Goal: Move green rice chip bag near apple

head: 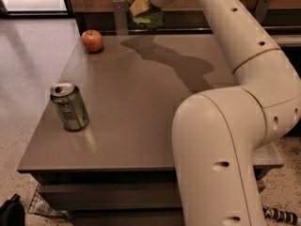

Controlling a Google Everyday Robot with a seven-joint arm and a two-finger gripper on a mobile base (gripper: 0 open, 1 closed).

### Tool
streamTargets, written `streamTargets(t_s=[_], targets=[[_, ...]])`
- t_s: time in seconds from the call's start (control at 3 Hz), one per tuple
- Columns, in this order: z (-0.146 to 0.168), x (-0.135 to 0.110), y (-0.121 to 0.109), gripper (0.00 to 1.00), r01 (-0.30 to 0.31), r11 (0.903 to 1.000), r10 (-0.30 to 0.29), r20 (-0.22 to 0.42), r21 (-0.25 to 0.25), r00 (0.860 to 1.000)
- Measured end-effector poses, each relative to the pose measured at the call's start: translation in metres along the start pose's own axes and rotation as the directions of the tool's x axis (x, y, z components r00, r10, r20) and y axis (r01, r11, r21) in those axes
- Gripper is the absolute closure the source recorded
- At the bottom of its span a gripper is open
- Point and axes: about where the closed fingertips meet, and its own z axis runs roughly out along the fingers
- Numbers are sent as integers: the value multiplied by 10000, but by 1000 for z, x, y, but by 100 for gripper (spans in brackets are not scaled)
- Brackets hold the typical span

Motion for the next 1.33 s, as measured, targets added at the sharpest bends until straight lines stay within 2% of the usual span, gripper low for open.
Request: streamTargets(t_s=[0.33,0.67,1.0,1.33], targets=[[31,-12,37,100,-557,9831,759,1117,-1745,9908],[33,-4,38,100,-1017,9807,1170,845,-1668,9895],[30,9,28,98,-1319,9887,1326,48,-718,9912],[35,8,33,75,-1287,9875,1304,127,-909,9914]])
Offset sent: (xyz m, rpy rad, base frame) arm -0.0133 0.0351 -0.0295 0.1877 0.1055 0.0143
